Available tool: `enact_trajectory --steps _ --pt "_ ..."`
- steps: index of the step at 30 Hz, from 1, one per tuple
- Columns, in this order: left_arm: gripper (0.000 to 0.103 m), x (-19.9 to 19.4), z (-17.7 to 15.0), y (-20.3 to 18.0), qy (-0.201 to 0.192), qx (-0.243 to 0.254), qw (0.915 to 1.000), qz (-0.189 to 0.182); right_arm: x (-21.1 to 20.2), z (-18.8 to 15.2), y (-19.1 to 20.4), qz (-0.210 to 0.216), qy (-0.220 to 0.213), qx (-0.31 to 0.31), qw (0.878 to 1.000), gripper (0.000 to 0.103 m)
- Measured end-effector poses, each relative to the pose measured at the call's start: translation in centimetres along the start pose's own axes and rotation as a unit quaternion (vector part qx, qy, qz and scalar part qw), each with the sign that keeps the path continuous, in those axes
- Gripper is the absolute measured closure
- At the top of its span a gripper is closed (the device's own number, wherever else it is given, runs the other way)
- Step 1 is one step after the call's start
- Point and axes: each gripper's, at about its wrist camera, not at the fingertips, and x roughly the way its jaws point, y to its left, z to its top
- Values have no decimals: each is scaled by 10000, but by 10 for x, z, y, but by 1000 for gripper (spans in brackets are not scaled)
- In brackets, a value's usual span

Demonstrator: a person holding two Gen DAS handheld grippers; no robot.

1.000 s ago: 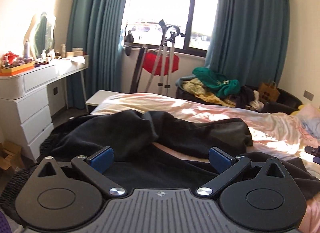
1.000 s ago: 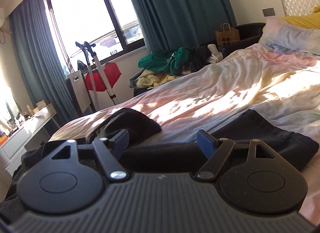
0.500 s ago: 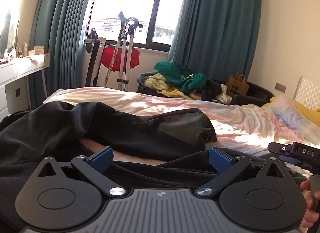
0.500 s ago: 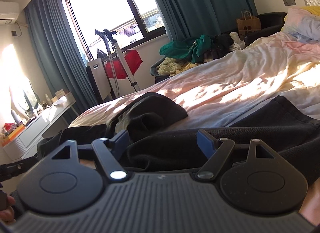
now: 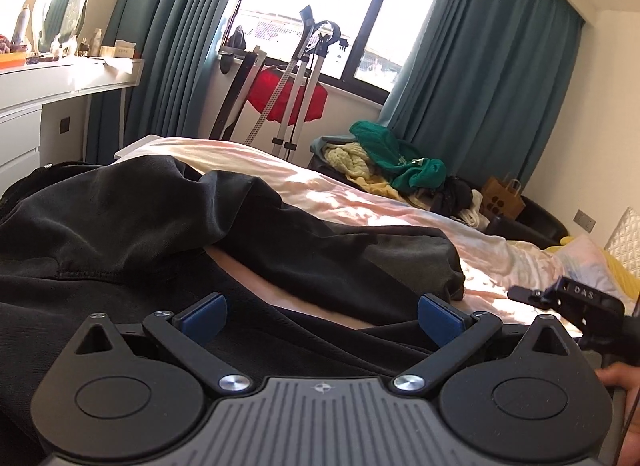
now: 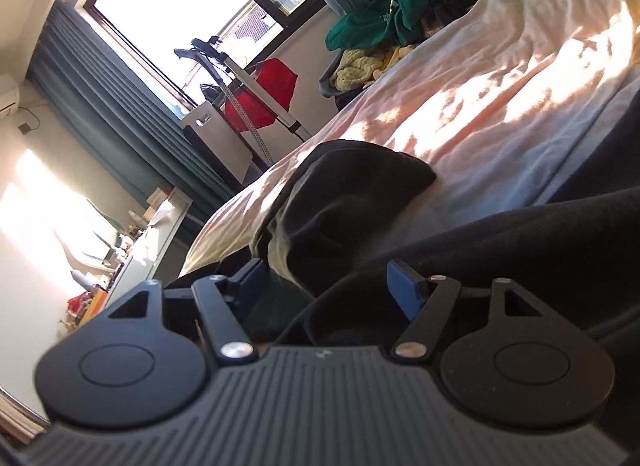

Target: Fold clothes

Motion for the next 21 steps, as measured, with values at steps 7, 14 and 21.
enact_trajectory --steps 7,14,21 --pt "0 29 8 42 -96 -542 9981 289 105 2 17 -442 149 -22 9989 48" --pt "0 36 7 62 70 -797 9966 208 102 36 61 -1221 -909 -566 9867 92" --pt "0 28 8 61 -30 -654 9979 20 46 107 82 -1232 -1800 -1276 9675 91"
